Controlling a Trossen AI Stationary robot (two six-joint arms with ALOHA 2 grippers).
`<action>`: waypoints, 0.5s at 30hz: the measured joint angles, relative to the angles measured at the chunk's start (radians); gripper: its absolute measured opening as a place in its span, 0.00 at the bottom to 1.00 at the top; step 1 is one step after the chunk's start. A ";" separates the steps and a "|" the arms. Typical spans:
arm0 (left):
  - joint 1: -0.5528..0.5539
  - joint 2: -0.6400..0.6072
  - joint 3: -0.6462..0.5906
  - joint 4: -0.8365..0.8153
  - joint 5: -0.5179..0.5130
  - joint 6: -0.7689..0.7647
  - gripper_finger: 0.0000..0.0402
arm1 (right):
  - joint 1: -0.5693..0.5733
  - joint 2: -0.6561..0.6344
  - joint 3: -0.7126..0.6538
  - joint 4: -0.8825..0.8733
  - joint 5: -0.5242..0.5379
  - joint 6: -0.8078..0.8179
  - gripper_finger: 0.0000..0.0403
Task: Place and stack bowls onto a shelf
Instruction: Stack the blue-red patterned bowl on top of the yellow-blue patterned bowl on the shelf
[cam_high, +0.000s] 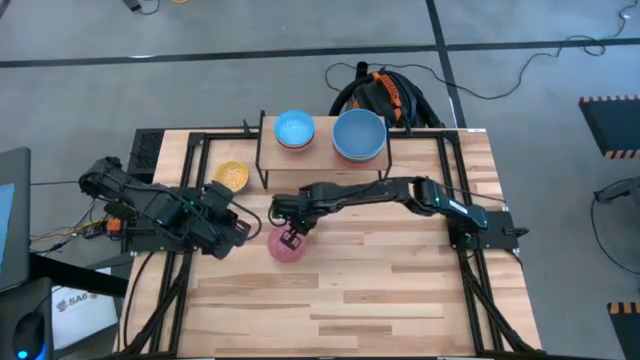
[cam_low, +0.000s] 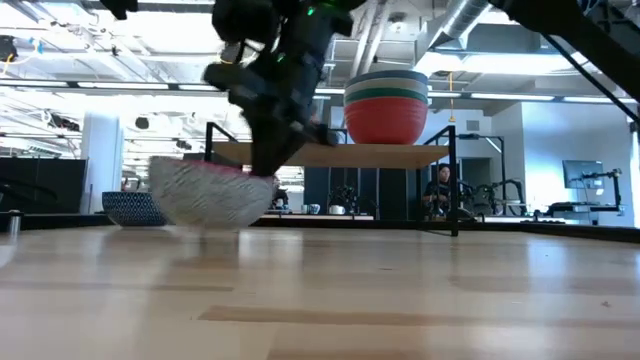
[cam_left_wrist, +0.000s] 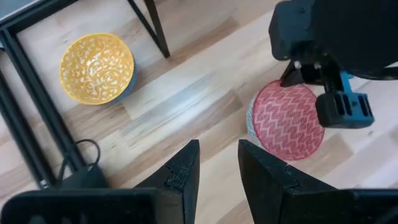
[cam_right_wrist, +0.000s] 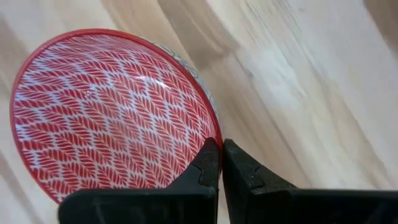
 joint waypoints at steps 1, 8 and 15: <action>-0.009 0.002 0.000 0.004 -0.016 -0.016 0.24 | -0.001 -0.006 0.001 -0.038 0.000 -0.020 0.06; -0.062 0.007 0.000 0.009 -0.093 -0.130 0.24 | -0.002 0.016 -0.008 -0.130 0.042 -0.117 0.09; -0.116 0.008 0.000 0.036 -0.159 -0.212 0.24 | 0.009 0.011 -0.048 -0.073 0.050 -0.137 0.11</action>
